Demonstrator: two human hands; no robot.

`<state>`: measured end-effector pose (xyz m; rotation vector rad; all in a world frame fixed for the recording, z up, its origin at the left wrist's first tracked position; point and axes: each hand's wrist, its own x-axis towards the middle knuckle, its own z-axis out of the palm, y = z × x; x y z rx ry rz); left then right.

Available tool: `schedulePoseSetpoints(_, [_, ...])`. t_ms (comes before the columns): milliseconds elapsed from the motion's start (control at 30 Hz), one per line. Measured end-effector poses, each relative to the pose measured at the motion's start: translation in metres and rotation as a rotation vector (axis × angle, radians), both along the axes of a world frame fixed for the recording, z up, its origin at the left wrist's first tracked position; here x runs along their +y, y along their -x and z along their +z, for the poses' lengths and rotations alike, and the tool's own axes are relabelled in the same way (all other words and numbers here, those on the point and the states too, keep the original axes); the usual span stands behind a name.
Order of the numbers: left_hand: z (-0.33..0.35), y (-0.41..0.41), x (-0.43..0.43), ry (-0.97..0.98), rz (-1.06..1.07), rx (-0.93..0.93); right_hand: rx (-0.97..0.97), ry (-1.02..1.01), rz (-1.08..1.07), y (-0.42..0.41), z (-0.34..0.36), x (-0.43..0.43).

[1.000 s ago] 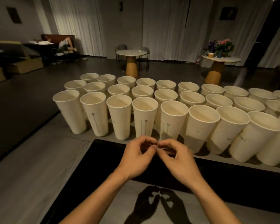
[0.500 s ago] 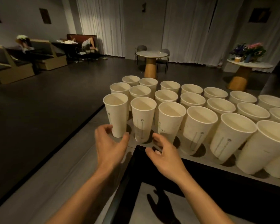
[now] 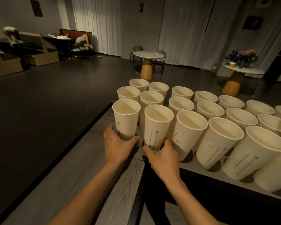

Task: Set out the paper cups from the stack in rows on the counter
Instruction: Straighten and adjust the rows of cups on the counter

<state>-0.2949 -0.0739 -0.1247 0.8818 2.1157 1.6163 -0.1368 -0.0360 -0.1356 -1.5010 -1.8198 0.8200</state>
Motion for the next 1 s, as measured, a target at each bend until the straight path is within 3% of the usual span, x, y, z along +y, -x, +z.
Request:
schedulePoseSetpoints(567, [-0.014, 0.035, 0.006, -0.007, -0.060, 0.044, 0.046, -0.003, 0.015, 0.044, -0.008, 0.006])
schedulePoseSetpoints(733, [-0.017, 0.025, -0.008, 0.004, -0.010, 0.141, 0.062, 0.042, 0.065, 0.030, -0.001, -0.001])
schedulePoseSetpoints(900, [-0.016, -0.002, -0.031, -0.158, 0.161, 0.264, 0.126, -0.042, 0.031, -0.017, 0.013, -0.027])
schedulePoseSetpoints(1000, [-0.007, -0.023, -0.039, -0.322, 0.077, 0.306, 0.227, -0.102, -0.081, -0.050, 0.020, -0.031])
